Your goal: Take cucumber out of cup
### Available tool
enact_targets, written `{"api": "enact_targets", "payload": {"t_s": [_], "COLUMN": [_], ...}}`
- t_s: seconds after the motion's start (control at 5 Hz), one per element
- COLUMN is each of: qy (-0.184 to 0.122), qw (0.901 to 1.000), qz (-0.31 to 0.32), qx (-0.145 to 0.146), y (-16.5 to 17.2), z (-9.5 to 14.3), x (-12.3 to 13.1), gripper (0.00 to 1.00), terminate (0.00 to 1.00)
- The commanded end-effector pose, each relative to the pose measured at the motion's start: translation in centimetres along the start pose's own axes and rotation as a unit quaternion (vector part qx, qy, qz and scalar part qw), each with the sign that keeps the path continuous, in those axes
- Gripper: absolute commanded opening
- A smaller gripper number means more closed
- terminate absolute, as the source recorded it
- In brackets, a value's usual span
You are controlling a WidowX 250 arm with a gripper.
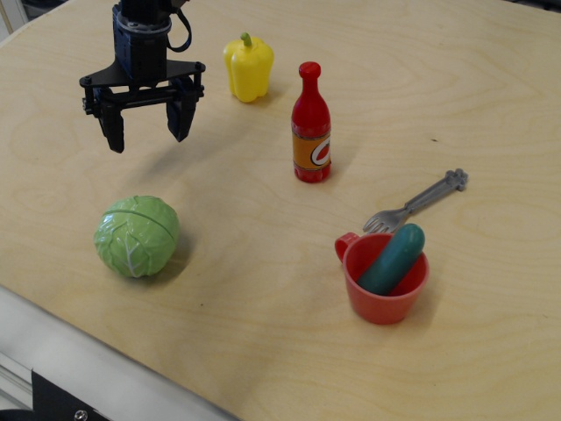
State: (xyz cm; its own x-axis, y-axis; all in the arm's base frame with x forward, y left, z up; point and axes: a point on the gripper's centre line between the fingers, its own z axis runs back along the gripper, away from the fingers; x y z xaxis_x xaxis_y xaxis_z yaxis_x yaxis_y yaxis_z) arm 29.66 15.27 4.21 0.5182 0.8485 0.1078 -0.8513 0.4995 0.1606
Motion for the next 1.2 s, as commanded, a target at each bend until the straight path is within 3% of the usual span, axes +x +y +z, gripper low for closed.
{"api": "enact_targets", "payload": {"t_s": [0.0,0.6,1.0], "qy": [0.0,-0.019,-0.007], "qw": [1.0,0.9906,0.9682], "qz": [0.0,-0.123,-0.235], "qx": [0.0,-0.057,-0.087], "y": [0.0,-1.4,-3.6], "z": [0.0,5.0,7.6], "x": [0.0,-7.9,-14.0], "gripper": [1.0,1.0,1.0], "terminate": [0.0,0.0,0.0]}}
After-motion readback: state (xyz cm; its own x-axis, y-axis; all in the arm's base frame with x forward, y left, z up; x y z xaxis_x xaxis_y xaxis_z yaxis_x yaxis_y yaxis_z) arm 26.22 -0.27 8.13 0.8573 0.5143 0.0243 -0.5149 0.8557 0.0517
